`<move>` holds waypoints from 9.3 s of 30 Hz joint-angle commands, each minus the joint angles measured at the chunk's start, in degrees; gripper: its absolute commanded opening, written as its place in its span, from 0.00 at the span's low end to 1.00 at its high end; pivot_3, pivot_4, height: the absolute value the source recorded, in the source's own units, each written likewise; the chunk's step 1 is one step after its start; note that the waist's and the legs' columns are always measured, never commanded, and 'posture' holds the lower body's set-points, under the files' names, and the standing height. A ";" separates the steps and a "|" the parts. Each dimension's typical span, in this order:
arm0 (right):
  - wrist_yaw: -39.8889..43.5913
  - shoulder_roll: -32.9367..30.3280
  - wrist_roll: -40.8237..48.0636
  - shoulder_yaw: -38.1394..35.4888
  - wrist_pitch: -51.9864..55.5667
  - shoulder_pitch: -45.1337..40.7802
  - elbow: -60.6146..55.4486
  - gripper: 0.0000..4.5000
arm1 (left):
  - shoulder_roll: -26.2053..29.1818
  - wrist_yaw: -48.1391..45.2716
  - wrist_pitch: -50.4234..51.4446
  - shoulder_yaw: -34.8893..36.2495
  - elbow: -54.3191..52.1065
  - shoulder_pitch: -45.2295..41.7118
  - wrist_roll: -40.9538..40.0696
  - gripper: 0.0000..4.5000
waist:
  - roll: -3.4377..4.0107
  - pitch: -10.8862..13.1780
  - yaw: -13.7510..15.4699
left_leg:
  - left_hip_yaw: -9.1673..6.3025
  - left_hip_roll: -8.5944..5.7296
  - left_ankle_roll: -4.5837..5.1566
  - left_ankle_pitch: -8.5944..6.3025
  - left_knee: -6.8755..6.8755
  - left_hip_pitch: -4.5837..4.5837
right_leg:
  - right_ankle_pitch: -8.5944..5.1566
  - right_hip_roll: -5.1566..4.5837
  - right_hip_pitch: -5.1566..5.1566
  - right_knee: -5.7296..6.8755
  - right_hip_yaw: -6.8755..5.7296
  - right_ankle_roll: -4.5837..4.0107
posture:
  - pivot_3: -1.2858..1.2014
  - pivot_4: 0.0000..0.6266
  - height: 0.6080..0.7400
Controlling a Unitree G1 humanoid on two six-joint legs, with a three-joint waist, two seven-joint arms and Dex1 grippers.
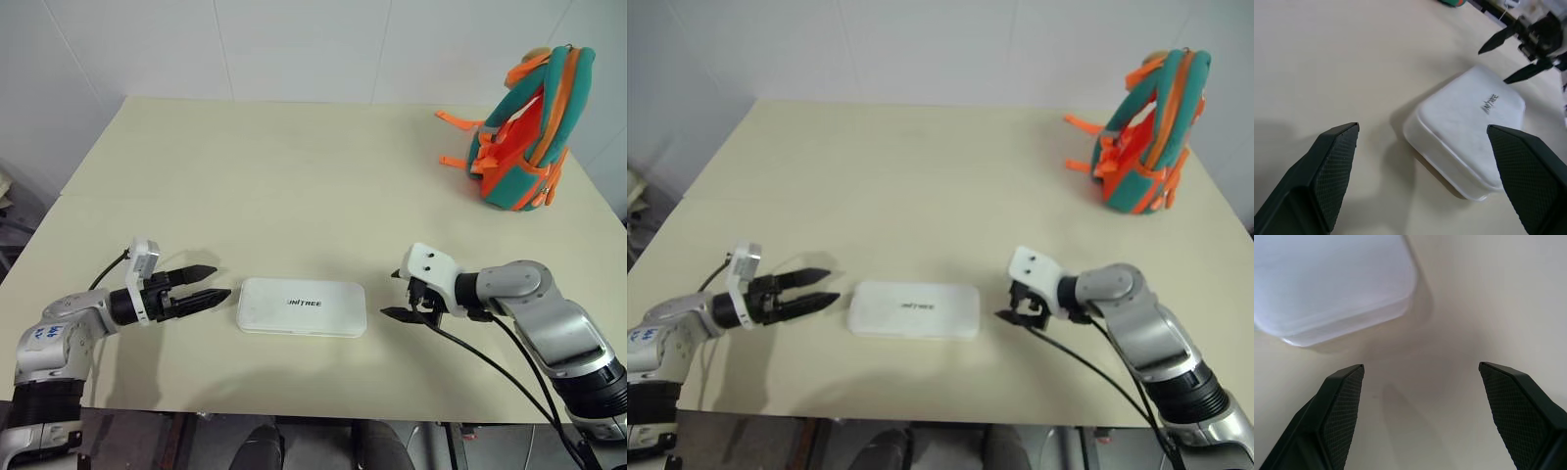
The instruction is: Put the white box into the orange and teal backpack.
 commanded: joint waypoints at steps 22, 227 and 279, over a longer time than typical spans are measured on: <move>-3.21 2.76 0.79 5.58 -1.88 -4.92 0.83 1.00 | 0.68 -0.31 17.94 -8.32 8.16 -8.89 -4.06 0.99 | 0.00 0.00 0.04 | 0.02 0.01 -0.10 0.04 -0.01 0.02 | 0.02 0.04 -0.03 -0.02 0.04 -0.02 | 0.52 0.24 1.00; -68.73 13.92 -10.52 -23.12 -57.05 -41.75 86.72 1.00 | -16.59 52.45 33.43 16.41 -4.22 -3.43 -56.42 0.28 | -0.04 -0.02 -1.91 | 1.73 0.46 -0.22 0.00 -0.12 0.00 | 0.62 0.65 -0.77 -0.23 1.69 0.08 | 0.52 0.24 1.00; -67.10 15.59 -7.09 -24.77 -54.06 -49.53 95.19 0.05 | -9.83 51.92 25.66 10.33 -3.46 -1.47 -59.86 0.28 | -0.04 -0.02 -2.98 | 1.79 0.46 -0.21 -0.01 -0.09 0.00 | 0.64 0.67 -0.78 -0.18 1.76 0.11 | 0.52 0.24 1.00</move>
